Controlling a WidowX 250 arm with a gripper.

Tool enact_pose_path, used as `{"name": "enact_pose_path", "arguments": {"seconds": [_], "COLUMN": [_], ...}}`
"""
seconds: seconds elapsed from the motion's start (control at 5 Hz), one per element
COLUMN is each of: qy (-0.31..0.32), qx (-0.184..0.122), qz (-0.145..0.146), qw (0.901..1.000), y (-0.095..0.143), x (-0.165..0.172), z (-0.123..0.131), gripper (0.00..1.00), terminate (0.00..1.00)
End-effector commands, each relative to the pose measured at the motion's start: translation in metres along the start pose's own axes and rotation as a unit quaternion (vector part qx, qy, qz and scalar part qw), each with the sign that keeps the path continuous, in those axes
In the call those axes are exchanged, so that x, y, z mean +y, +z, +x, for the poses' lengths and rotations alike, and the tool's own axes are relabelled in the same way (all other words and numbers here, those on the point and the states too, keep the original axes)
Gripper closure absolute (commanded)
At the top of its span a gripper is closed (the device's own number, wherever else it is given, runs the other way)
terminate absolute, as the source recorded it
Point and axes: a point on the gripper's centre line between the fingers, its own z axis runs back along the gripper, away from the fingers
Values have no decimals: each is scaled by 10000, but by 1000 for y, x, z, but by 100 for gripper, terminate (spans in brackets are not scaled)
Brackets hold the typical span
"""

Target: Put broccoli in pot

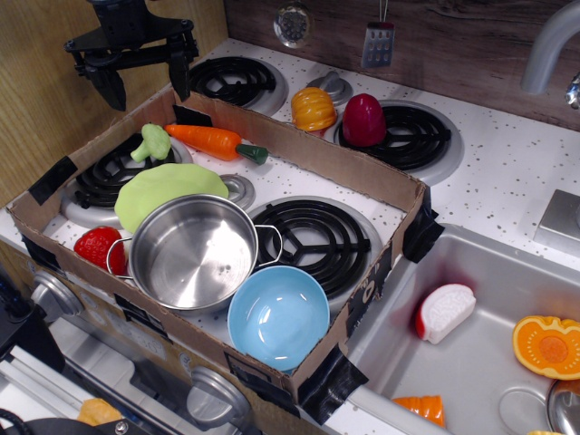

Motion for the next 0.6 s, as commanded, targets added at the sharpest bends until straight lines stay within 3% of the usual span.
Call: {"name": "enact_pose_path", "arguments": {"seconds": [0.0,0.4], "qy": [99,107], "qx": [-96,-28], "qz": [-127,-260], "qw": [9998,9996], "y": [-6,-28], "x": [7,4], "z": [5,1], "gripper": [0,0], "terminate": [0,0]}}
